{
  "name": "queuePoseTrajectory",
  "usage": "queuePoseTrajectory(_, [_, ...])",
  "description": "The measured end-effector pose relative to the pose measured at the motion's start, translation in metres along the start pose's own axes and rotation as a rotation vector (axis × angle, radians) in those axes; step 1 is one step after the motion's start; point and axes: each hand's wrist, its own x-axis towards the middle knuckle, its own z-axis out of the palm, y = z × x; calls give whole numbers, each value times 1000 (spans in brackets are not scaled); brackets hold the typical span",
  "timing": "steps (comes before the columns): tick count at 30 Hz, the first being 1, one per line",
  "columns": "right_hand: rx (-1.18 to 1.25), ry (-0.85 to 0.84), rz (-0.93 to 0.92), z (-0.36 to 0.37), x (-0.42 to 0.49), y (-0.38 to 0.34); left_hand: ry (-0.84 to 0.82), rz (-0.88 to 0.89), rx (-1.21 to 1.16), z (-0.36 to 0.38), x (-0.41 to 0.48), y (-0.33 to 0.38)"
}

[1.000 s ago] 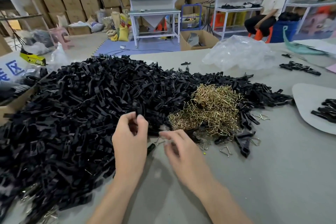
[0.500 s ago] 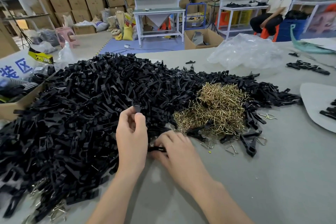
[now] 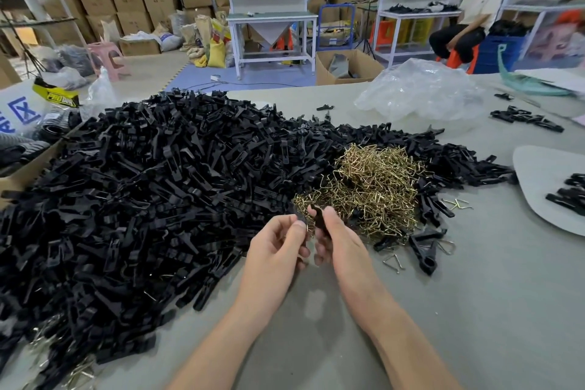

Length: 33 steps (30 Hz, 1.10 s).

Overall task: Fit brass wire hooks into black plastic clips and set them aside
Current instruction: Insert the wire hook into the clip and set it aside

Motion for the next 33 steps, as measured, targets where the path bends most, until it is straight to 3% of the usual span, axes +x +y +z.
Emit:
queuePoseTrajectory(9, [130,-5,-93,-4,3,4,35,17,26,1,0,1])
queuePoseTrajectory(20, [-12,33,-154,-7,3,5,121,117,144,-3,0,1])
queuePoseTrajectory(25, [258,41,-49,-6,4,1,104,96,154,-2,-2,0])
queuePoseTrajectory(33, [345,22,7,-7,4,2,118,116,162,-1,-1,-1])
